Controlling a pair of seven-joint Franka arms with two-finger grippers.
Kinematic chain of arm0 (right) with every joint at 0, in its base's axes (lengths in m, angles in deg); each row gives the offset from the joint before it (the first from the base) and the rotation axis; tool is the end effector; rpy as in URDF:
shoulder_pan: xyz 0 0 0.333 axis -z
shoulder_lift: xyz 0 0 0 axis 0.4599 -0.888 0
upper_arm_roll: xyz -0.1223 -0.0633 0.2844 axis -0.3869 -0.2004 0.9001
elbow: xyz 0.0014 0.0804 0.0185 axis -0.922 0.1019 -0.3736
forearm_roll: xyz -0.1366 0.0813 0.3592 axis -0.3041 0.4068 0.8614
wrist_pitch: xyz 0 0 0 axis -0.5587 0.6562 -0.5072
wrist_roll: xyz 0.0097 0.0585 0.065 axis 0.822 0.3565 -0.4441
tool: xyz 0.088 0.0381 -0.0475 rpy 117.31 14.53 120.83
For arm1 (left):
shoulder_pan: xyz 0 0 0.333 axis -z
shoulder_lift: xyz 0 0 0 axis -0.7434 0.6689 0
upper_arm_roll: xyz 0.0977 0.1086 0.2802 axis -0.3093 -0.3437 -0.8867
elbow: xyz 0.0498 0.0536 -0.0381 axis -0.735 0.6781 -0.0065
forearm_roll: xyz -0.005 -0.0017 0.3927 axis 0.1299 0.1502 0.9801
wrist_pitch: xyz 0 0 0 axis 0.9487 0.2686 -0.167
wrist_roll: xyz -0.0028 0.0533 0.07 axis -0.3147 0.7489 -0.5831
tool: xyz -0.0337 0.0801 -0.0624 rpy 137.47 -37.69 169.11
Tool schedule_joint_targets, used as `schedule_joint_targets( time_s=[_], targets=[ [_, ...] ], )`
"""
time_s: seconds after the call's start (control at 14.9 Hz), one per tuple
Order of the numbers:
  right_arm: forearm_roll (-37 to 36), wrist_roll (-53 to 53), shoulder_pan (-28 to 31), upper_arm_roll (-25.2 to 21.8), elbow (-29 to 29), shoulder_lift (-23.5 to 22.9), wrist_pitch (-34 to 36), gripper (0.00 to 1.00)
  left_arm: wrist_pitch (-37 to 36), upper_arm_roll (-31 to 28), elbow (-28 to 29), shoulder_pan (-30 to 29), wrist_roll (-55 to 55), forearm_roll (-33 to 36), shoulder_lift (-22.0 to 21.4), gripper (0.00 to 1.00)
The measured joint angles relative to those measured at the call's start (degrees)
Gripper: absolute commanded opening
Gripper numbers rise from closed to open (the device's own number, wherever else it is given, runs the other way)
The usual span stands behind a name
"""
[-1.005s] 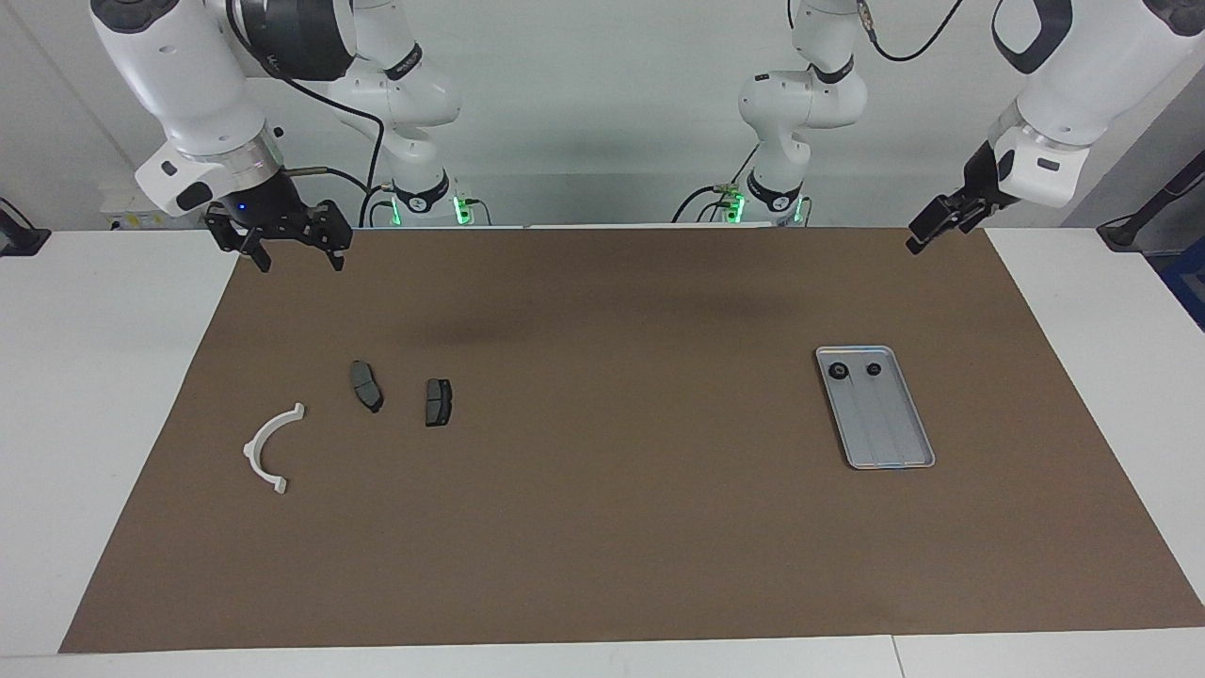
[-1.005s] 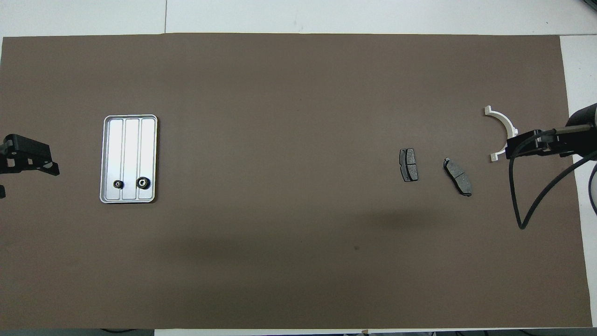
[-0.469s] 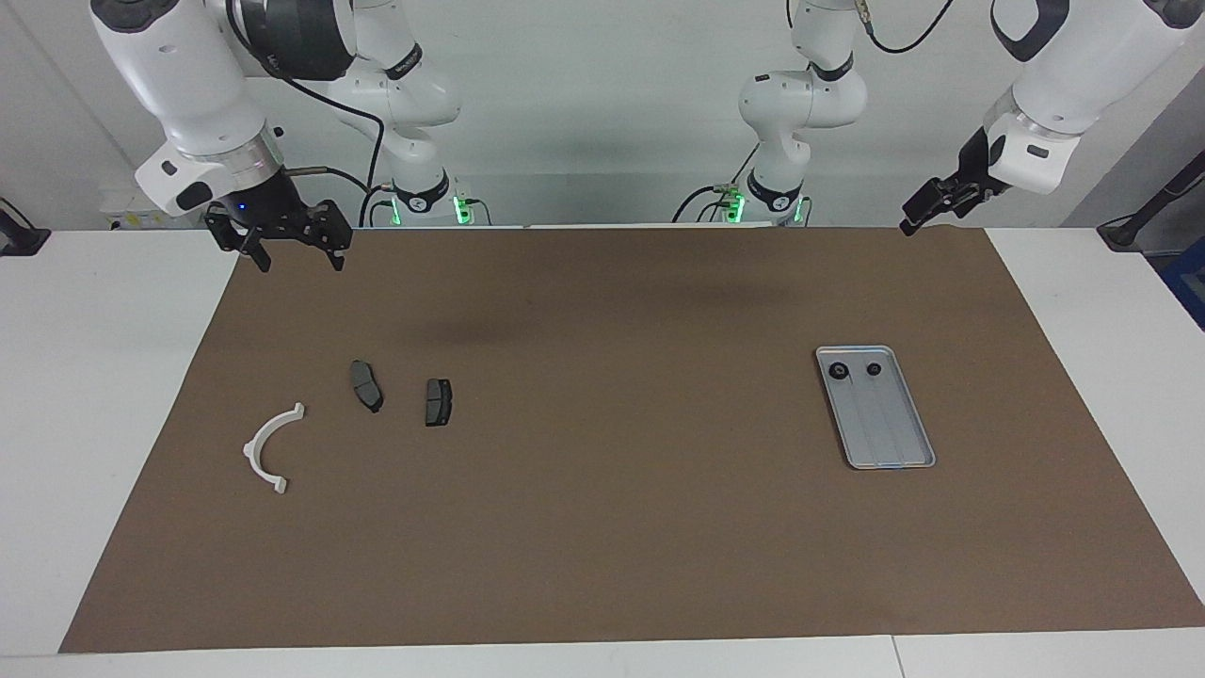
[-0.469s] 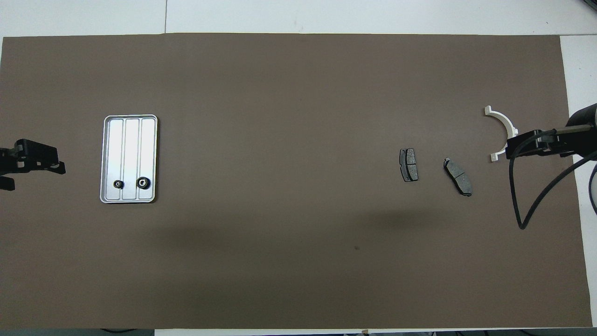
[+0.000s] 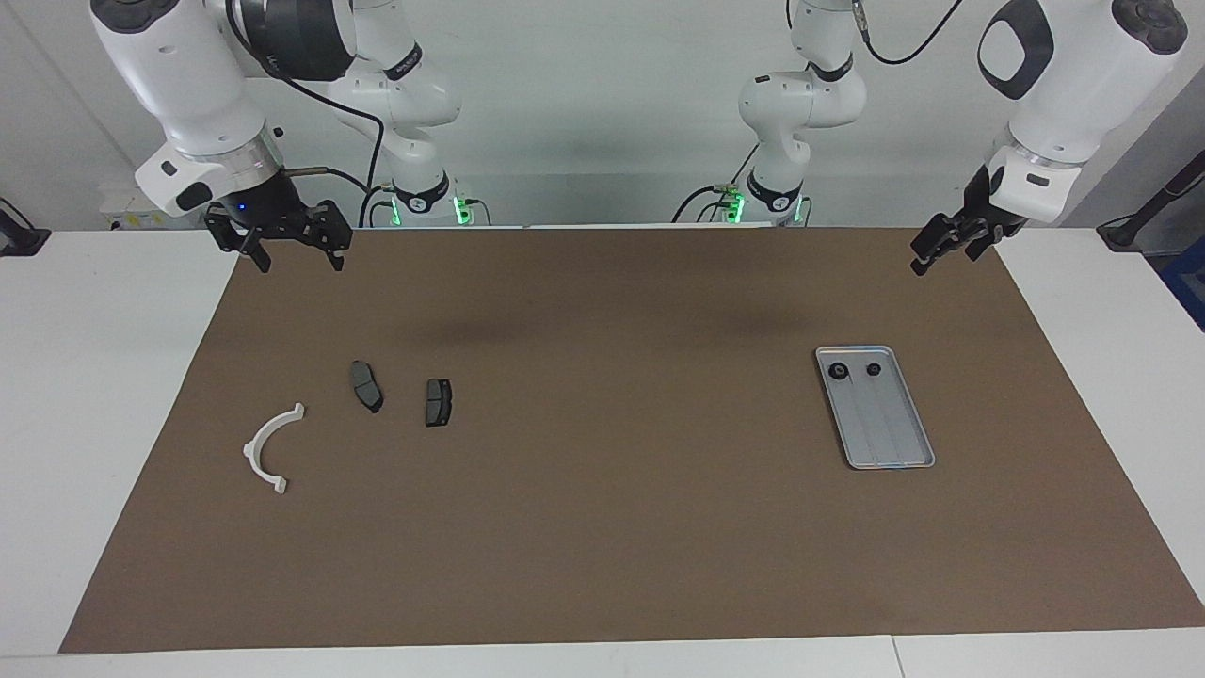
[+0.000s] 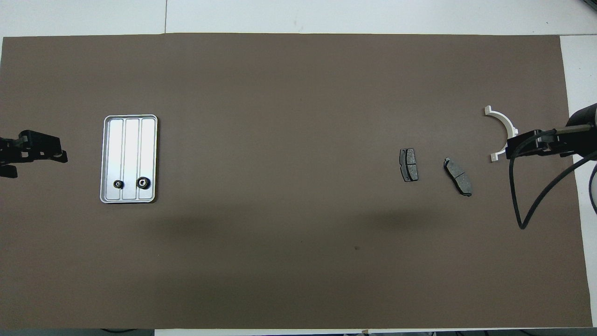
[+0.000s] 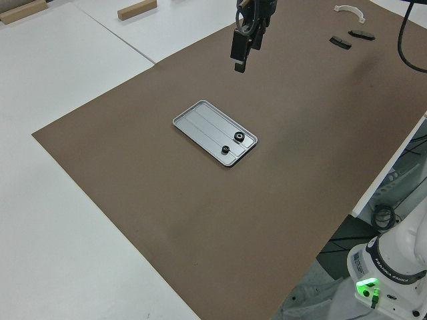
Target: Pick bearing gear from pile to tray
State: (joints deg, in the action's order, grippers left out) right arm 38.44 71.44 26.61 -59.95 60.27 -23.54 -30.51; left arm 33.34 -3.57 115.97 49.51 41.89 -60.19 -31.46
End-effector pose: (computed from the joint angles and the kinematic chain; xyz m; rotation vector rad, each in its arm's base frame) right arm 0.5417 -0.0034 0.5988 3.1230 0.0069 -0.0656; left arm 0.5341 0.0107 0.5852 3.1034 0.3401 -0.0742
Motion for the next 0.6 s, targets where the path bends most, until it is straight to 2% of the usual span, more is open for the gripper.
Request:
schedule_joint_targets(
  time_s=[0.6],
  targets=[
    [0.0,0.0,0.0,0.0,0.0,0.0,0.0,1.00,1.1,1.0,1.6,0.0,0.1,0.0,0.0,1.00]
  ],
)
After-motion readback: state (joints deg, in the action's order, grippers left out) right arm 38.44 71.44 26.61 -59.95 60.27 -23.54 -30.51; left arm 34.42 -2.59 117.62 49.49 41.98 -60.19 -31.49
